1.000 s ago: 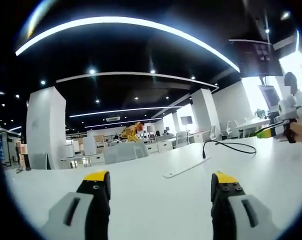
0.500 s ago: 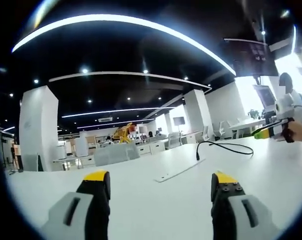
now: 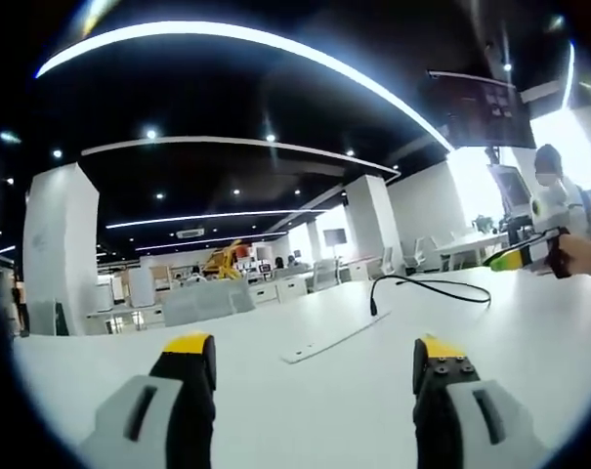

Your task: Locate the USB plug end of the data cable currently connected to the USB port on the desk. Grip the plug, withdraw it from the port, and place it onto the desktop.

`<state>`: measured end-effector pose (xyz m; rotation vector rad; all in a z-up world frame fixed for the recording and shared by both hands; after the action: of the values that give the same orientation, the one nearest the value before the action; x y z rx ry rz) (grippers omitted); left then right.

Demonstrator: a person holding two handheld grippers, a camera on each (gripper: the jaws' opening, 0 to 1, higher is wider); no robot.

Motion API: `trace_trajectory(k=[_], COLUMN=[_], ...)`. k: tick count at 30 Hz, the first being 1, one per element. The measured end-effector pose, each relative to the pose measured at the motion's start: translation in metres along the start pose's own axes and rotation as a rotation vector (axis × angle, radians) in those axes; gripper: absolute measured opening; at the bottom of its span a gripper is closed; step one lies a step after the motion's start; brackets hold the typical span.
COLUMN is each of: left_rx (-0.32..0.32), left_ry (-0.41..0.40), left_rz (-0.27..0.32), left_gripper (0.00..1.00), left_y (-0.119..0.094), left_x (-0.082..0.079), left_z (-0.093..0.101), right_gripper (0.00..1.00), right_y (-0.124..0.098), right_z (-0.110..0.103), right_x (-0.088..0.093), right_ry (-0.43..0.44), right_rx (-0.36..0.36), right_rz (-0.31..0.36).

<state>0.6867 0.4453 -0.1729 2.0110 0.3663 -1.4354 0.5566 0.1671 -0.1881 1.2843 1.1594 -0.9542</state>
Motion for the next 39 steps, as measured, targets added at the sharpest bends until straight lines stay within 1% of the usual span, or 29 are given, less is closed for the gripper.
trace_trajectory(k=[3, 5, 7, 10, 12, 14, 16, 20, 24, 27, 32, 34, 35, 39], left_rx=[0.018, 0.009, 0.006, 0.002, 0.012, 0.011, 0.015, 0.043, 0.046, 0.041, 0.042, 0.047, 0.037, 0.029], left_ry=[0.004, -0.017, -0.033, -0.025, -0.026, -0.03, -0.017, -0.002, 0.006, -0.018, 0.03, 0.02, 0.014, 0.012], left_rz=[0.024, 0.043, 0.049, 0.039, 0.027, 0.028, 0.027, 0.013, 0.012, 0.009, 0.009, 0.005, 0.006, 0.0], left_gripper=[0.83, 0.82, 0.83, 0.83, 0.83, 0.83, 0.83, 0.83, 0.83, 0.83, 0.83, 0.83, 0.83, 0.83], left_y=[0.01, 0.015, 0.021, 0.029, 0.033, 0.035, 0.039, 0.047, 0.056, 0.057, 0.066, 0.069, 0.072, 0.075], left_x=[0.003, 0.005, 0.009, 0.018, 0.021, 0.023, 0.026, 0.033, 0.039, 0.043, 0.048, 0.05, 0.051, 0.056], left_z=[0.003, 0.003, 0.002, 0.002, 0.004, 0.004, 0.006, 0.011, 0.011, 0.015, 0.015, 0.016, 0.015, 0.016], right_gripper=[0.44, 0.44, 0.44, 0.44, 0.44, 0.44, 0.44, 0.44, 0.44, 0.44, 0.44, 0.44, 0.44, 0.44], right_y=[0.002, 0.001, 0.002, 0.002, 0.003, 0.008, 0.012, 0.022, 0.032, 0.04, 0.052, 0.055, 0.057, 0.066], right_z=[0.008, 0.011, 0.014, 0.019, 0.023, 0.027, 0.029, 0.033, 0.037, 0.042, 0.05, 0.052, 0.053, 0.059], right_x=[-0.002, -0.002, 0.0, 0.001, 0.001, 0.001, 0.002, 0.004, 0.007, 0.009, 0.012, 0.013, 0.015, 0.018], right_ry=[-0.013, -0.017, -0.019, -0.021, -0.019, -0.009, -0.004, -0.013, -0.007, 0.0, 0.011, 0.006, 0.004, -0.002], right_rx=[0.018, 0.025, 0.03, 0.033, 0.036, 0.037, 0.037, 0.031, 0.026, 0.027, 0.03, 0.031, 0.031, 0.031], right_rz=[-0.008, -0.009, -0.014, -0.019, -0.015, -0.013, -0.016, -0.027, -0.032, -0.042, -0.046, -0.049, -0.051, -0.059])
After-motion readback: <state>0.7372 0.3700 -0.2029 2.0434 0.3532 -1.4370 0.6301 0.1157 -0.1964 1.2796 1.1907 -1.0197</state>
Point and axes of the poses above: the point that each gripper's makers call its tool centre point, and the gripper's own axes: y roughly forward along the fingers, z roughly to its right, x roughly out of its underside, the point moved 2 cm from there along -y, roughly backward along the fingers, and after that the axes turned 14 degrees about z, right-handed, at the moved point
